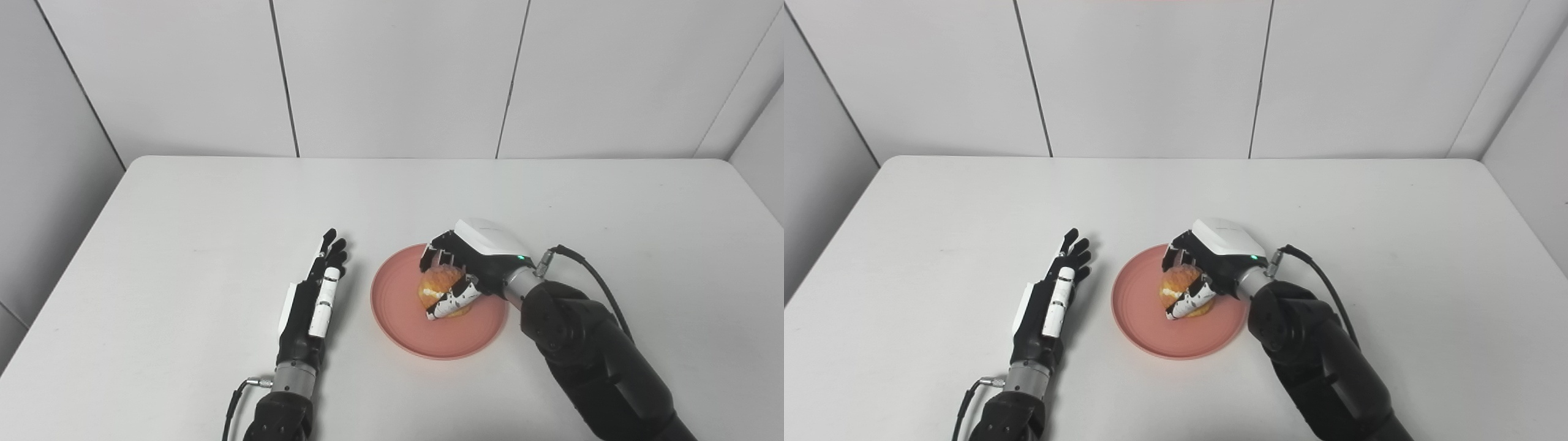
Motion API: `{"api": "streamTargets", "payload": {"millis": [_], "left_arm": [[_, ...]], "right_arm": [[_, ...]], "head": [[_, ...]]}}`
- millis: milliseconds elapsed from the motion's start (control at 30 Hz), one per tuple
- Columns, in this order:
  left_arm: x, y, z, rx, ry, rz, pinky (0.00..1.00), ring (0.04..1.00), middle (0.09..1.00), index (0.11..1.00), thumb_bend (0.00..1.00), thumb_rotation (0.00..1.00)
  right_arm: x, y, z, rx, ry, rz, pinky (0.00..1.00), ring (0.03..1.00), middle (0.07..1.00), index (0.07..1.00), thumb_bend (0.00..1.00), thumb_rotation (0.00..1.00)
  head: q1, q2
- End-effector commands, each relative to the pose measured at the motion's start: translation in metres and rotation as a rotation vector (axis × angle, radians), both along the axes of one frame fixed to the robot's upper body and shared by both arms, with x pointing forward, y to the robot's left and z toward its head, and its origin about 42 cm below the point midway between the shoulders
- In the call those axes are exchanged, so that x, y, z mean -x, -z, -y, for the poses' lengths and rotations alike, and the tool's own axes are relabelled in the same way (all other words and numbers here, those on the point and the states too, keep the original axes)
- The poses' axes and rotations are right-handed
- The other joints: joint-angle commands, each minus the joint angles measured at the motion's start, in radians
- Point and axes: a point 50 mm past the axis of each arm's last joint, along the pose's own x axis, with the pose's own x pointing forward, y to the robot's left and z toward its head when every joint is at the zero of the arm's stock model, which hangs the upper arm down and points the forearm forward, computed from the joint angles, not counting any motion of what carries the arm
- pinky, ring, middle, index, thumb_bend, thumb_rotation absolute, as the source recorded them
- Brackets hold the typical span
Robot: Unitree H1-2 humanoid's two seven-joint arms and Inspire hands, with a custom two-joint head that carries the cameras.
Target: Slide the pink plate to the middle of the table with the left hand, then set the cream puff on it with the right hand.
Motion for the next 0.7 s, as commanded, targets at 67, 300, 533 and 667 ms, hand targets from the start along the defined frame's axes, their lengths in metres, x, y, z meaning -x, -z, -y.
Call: {"api": "streamTargets", "payload": {"millis": [67,300,533,667], "left_arm": [[0.009,0.011,0.011,0.004,0.021,-0.062,0.92,0.937,0.942,0.937,0.43,1.0],[0.01,0.009,0.012,-0.003,0.021,-0.058,0.92,0.936,0.941,0.936,0.43,1.0],[0.01,0.009,0.012,-0.002,0.02,-0.058,0.92,0.932,0.937,0.932,0.42,1.0],[0.01,0.008,0.012,-0.001,0.023,-0.059,0.92,0.931,0.936,0.93,0.43,1.0]], "right_arm": [[-0.005,-0.013,-0.008,-0.021,-0.046,0.088,0.31,0.392,0.434,0.54,0.52,0.0],[-0.008,-0.003,-0.012,0.008,-0.041,0.091,0.32,0.395,0.428,0.538,0.52,0.0],[-0.006,-0.001,-0.014,0.025,-0.039,0.105,0.2,0.267,0.467,0.494,0.53,0.0],[-0.004,-0.005,-0.015,0.052,-0.045,0.118,0.24,0.334,0.479,0.493,0.53,0.0]], "head": [[0.002,0.002],[0.002,0.008],[0.002,0.01],[0.001,0.013]]}}
